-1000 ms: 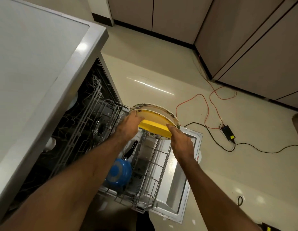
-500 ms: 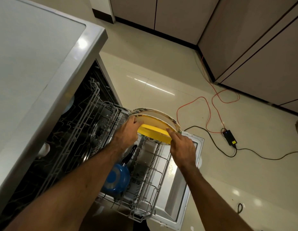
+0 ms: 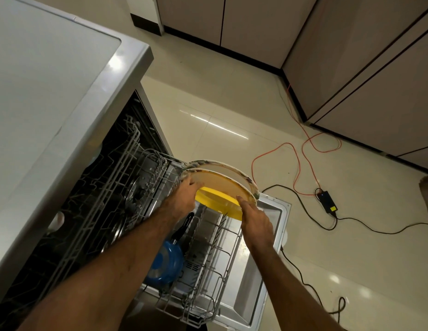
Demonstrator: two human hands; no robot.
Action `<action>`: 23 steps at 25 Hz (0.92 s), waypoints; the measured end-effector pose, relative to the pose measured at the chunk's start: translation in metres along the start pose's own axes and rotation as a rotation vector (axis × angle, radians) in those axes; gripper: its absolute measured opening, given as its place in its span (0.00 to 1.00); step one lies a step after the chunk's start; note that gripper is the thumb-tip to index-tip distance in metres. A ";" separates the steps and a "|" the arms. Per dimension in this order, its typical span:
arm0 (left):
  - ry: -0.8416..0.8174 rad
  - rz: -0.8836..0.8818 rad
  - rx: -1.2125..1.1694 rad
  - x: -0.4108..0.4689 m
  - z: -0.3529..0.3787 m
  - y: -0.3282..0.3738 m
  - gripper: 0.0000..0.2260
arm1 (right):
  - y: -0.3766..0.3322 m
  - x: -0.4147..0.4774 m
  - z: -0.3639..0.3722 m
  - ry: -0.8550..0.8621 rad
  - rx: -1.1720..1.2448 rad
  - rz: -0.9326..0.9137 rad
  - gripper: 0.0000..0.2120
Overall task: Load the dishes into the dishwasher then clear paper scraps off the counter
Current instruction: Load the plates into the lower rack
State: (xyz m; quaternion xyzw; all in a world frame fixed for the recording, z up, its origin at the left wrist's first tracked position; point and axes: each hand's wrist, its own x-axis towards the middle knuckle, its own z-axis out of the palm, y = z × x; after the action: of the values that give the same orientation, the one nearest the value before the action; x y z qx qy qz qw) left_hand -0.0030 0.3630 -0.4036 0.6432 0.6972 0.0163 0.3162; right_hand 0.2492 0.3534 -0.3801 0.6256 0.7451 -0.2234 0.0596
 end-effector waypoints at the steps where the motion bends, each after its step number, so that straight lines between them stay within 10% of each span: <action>1: -0.018 0.017 0.013 -0.002 0.001 0.000 0.22 | 0.000 0.000 0.001 -0.023 0.030 0.027 0.34; 6: -0.207 -0.035 -0.097 -0.019 -0.002 -0.004 0.41 | -0.005 0.004 -0.001 -0.038 0.181 0.061 0.29; 13: -0.272 -0.021 -0.032 -0.045 -0.043 0.015 0.41 | -0.034 -0.014 -0.029 -0.067 0.169 0.043 0.31; 23: -0.223 0.329 0.393 -0.128 -0.112 0.065 0.47 | -0.130 -0.085 -0.098 -0.041 0.053 -0.596 0.50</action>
State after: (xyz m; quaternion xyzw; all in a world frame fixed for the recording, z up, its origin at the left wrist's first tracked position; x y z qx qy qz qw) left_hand -0.0004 0.3012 -0.2329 0.7945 0.5342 -0.1391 0.2533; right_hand 0.1608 0.3010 -0.2275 0.3759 0.8885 -0.2631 -0.0099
